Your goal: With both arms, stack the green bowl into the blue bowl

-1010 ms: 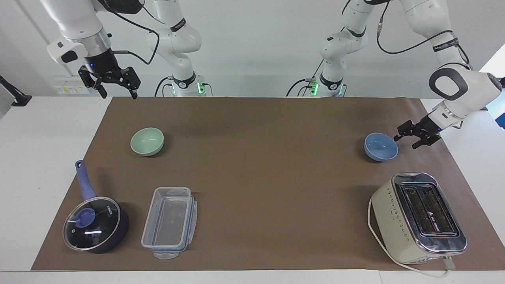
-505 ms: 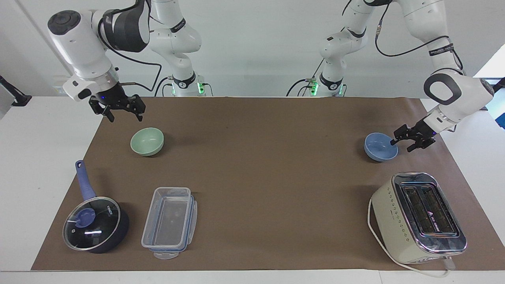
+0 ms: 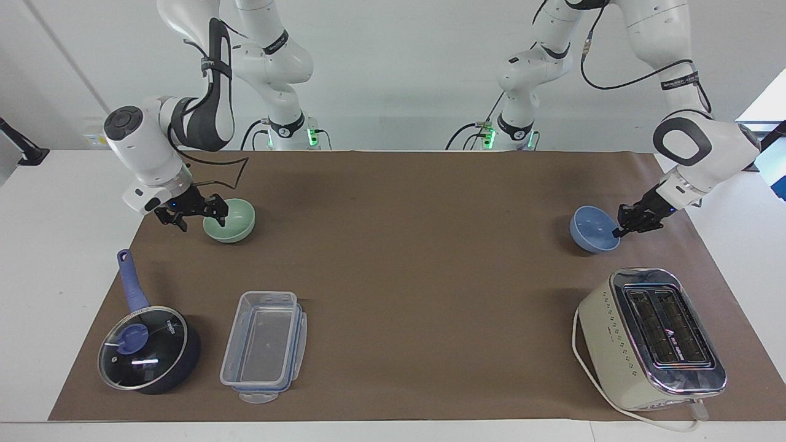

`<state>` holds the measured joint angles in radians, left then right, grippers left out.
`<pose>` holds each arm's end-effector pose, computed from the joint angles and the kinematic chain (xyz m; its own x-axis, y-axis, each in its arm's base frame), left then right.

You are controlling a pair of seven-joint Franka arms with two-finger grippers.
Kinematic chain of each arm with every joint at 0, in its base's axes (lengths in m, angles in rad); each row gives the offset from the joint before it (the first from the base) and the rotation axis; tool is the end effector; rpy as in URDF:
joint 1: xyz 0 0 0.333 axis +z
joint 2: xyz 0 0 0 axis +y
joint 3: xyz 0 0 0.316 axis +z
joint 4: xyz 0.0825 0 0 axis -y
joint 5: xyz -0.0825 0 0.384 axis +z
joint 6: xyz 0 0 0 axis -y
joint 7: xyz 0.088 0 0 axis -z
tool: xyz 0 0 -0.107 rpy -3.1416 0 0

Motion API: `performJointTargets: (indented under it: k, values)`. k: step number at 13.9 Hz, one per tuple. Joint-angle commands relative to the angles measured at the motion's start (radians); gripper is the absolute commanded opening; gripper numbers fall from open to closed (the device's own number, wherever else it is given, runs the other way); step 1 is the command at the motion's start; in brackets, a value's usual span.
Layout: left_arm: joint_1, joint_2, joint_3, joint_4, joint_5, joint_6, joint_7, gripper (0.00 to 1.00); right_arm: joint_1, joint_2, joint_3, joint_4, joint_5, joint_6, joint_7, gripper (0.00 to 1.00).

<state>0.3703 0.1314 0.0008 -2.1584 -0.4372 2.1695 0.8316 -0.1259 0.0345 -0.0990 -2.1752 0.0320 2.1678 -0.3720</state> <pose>0.5124 0.1817 0.3306 0.9779 -0.1654 0.1277 -0.1993 -0.9217 0.3327 0.5211 -0.1178 0.3727 0.9912 0.1287 -0.0309 0.1276 -0.9912 -0.0360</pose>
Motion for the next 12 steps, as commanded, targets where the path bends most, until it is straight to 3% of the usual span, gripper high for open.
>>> performJointTargets:
  k: [1, 5, 9, 10, 12]
  values:
    - [-0.033, -0.045, 0.008, -0.020, -0.022, 0.013, 0.000, 0.00, -0.037, -0.001, 0.007, -0.055, 0.026, 0.056, -0.044, 1.00]
    - [-0.105, -0.179, 0.010, -0.107, -0.022, 0.035, -0.015, 0.00, -0.054, 0.019, 0.007, -0.084, 0.026, 0.087, -0.059, 1.00]
    - [-0.247, -0.275, 0.005, -0.173, -0.018, 0.067, -0.211, 0.00, -0.060, 0.025, 0.007, -0.095, 0.026, 0.087, -0.059, 1.00]
    - [-0.290, -0.280, 0.002, -0.187, -0.017, 0.090, -0.268, 0.00, -0.060, 0.025, 0.007, -0.095, 0.026, 0.087, -0.059, 0.94]
    - [-0.394, -0.283, -0.002, -0.208, -0.003, 0.160, -0.420, 0.00, -0.060, 0.025, 0.007, -0.095, 0.026, 0.086, -0.059, 0.66]
